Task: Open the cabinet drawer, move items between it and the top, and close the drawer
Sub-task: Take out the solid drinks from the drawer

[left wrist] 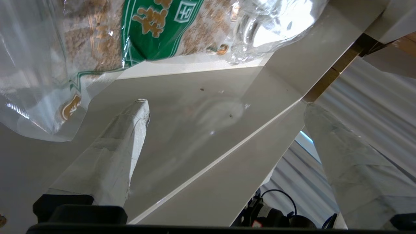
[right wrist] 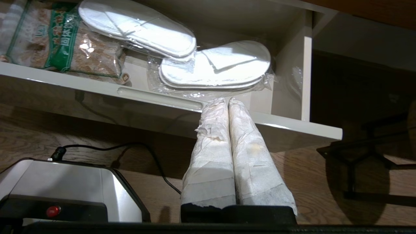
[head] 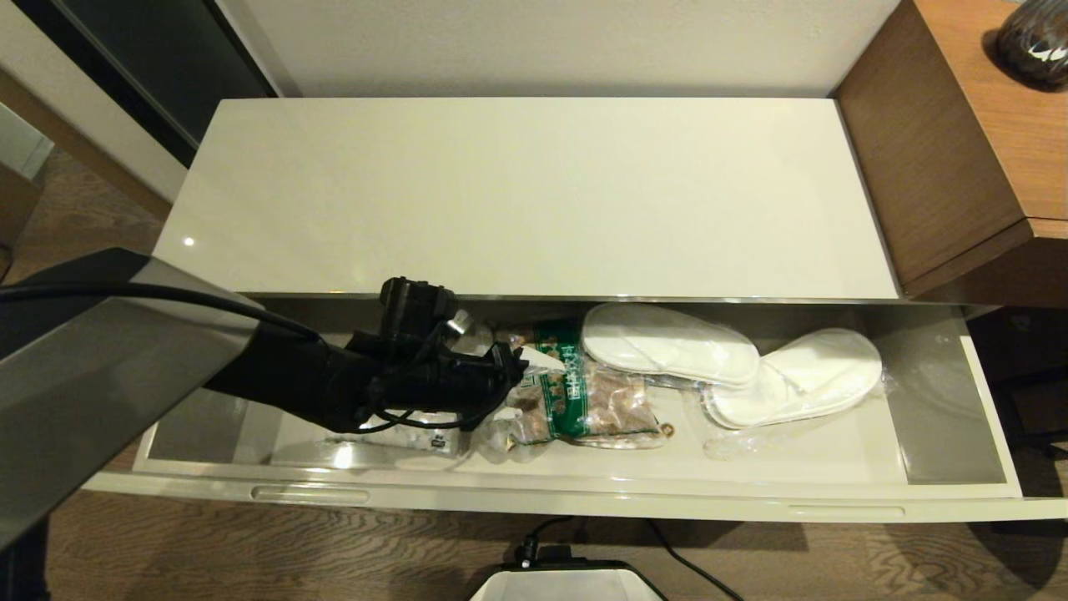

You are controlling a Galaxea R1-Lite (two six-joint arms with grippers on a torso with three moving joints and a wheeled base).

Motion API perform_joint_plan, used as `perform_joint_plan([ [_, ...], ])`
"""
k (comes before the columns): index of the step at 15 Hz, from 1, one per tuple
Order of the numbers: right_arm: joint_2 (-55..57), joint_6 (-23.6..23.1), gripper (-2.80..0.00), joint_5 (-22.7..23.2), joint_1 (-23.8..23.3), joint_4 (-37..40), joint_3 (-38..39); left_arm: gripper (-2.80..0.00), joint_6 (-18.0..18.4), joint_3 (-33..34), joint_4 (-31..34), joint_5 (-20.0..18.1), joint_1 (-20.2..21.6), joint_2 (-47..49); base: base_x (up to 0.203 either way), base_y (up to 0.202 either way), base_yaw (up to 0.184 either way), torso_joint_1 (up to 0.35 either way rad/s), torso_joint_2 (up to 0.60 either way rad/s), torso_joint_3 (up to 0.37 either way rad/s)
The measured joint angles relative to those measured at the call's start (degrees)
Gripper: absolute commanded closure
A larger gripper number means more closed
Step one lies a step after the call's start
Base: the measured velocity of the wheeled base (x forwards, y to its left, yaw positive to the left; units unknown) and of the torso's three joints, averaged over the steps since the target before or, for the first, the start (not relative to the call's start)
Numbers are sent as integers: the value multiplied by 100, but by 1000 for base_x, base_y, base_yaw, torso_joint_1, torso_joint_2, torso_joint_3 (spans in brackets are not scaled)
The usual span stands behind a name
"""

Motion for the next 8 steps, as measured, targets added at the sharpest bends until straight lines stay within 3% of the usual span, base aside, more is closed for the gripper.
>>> perform_joint_plan([
  [8, 0, 0, 0, 0, 0, -5, 0, -280, -44, 339, -91, 30, -151, -108, 0, 0, 0, 0, 0, 0],
])
